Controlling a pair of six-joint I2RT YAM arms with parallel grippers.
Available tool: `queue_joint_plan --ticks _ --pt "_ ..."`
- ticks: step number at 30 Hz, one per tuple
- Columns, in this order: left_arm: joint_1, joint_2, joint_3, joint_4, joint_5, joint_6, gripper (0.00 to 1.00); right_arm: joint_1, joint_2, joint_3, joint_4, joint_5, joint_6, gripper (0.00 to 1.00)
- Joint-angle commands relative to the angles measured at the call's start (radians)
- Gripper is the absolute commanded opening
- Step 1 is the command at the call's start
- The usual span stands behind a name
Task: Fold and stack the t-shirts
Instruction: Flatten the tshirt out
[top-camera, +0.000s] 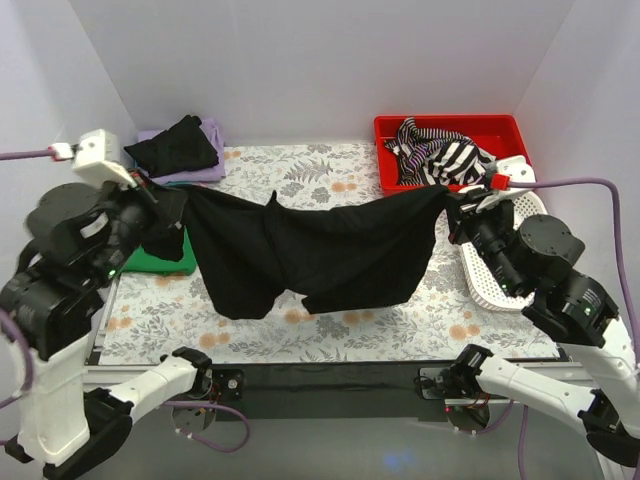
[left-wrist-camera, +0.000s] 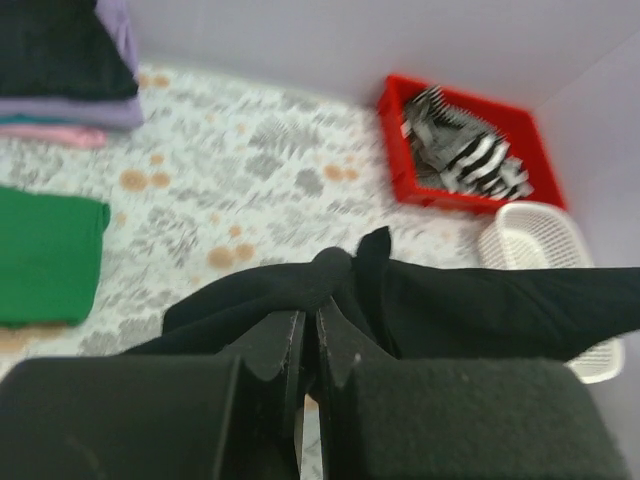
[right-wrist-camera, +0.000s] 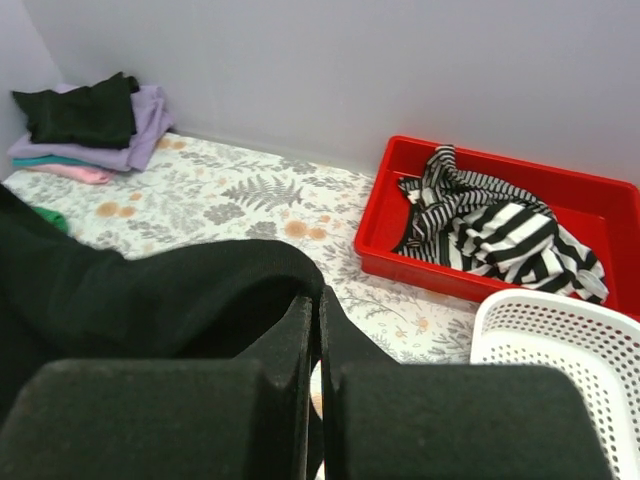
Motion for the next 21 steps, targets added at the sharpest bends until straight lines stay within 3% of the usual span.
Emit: queue_joint_plan --ticks 1,5,10,13,17,21 --pt "-0.002 0.142 -0.177 0.001 -0.054 -0.002 0.0 0.004 0.04 -0.047 0.059 0.138 -0.015 0.01" --pt "0.0 0.196 -0.389 0.134 -0.094 0.002 0.0 0.004 0.077 -0.176 0.157 0.269 -0.021 0.01" --pt "0.001 0.201 -0.407 0.221 -0.115 0.015 0.0 0.004 0.067 -0.199 0.208 0.225 -0.061 0.01" --pt "0.003 0.205 -0.321 0.229 -0.117 0.059 0.0 0.004 0.071 -0.138 0.212 0.205 -0.1 0.01" --pt "0.033 0.343 -0.103 0.181 -0.102 0.105 0.0 0.004 0.175 -0.054 0.25 0.208 -0.179 0.01" --pt "0.118 0.534 0.044 0.25 0.029 0.124 0.0 -0.03 0.333 0.032 0.356 0.187 -0.255 0.01"
